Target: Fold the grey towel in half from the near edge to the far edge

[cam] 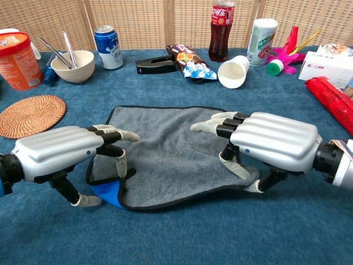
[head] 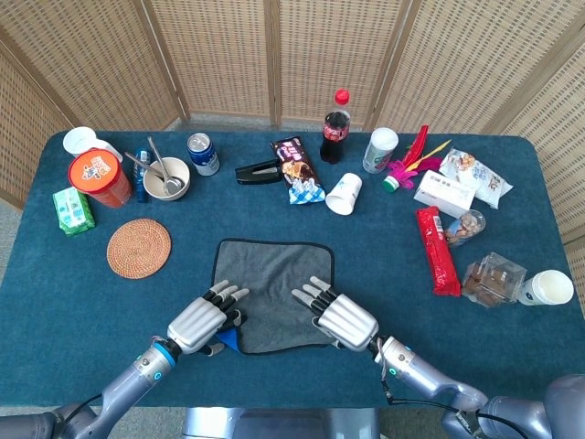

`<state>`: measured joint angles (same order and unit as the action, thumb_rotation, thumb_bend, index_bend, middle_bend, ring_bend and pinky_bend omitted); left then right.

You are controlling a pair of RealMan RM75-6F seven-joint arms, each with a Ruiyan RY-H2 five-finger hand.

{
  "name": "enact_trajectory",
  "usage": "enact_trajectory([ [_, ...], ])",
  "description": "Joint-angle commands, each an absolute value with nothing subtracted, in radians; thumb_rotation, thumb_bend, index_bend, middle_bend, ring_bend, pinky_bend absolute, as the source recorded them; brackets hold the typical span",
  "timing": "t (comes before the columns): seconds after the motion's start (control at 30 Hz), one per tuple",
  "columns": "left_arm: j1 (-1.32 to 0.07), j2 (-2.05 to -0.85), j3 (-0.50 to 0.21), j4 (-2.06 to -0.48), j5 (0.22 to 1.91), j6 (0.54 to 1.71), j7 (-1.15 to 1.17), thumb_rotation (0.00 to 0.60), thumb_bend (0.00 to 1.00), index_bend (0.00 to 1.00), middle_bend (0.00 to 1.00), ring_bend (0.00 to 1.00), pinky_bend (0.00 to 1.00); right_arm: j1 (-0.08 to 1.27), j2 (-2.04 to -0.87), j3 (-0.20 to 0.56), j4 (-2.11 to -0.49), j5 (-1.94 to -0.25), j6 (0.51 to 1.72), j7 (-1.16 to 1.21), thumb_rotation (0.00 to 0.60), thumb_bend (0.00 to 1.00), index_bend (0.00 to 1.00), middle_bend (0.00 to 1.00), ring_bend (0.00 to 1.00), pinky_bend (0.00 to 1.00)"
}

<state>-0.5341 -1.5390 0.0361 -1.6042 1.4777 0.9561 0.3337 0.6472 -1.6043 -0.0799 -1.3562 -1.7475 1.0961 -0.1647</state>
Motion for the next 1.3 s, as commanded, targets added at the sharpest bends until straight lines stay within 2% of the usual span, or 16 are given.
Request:
enact_trajectory([
  [0.03, -0.536, -1.542, 0.036, -1.604, 1.472, 0.956, 0.341, 0.6, 0.31, 0.4, 0.0, 0.0, 0.0, 0.647, -1.604, -0.08, -1.357, -1.747, 1.096, -0.164, 0.6, 0.36, 0.74, 0.0, 0.0, 0.0],
  [0.73, -0.549, -1.56, 0.038, -1.593, 1.452, 0.962, 0.363, 0.6, 0.35, 0.56, 0.0, 0.0, 0.0, 0.642, -1.604, -0.081, -1.348, -1.749, 1.101, -0.147, 0.6, 0.36, 0.74, 0.0, 0.0, 0.0],
  [1.1, -0.552, -1.564, 0.04, -1.589, 1.451, 0.968, 0.365, 0.6, 0.42, 0.59, 0.0, 0.0, 0.0, 0.639, -1.602, -0.084, -1.343, -1.751, 1.105, -0.138, 0.6, 0.36, 0.74, 0.0, 0.0, 0.0],
  [1.3, -0.553, -1.568, 0.042, -1.588, 1.45, 0.971, 0.361, 0.6, 0.45, 0.66, 0.0, 0.0, 0.0, 0.637, -1.601, -0.085, -1.341, -1.751, 1.107, -0.136, 0.6, 0.37, 0.74, 0.0, 0.0, 0.0],
])
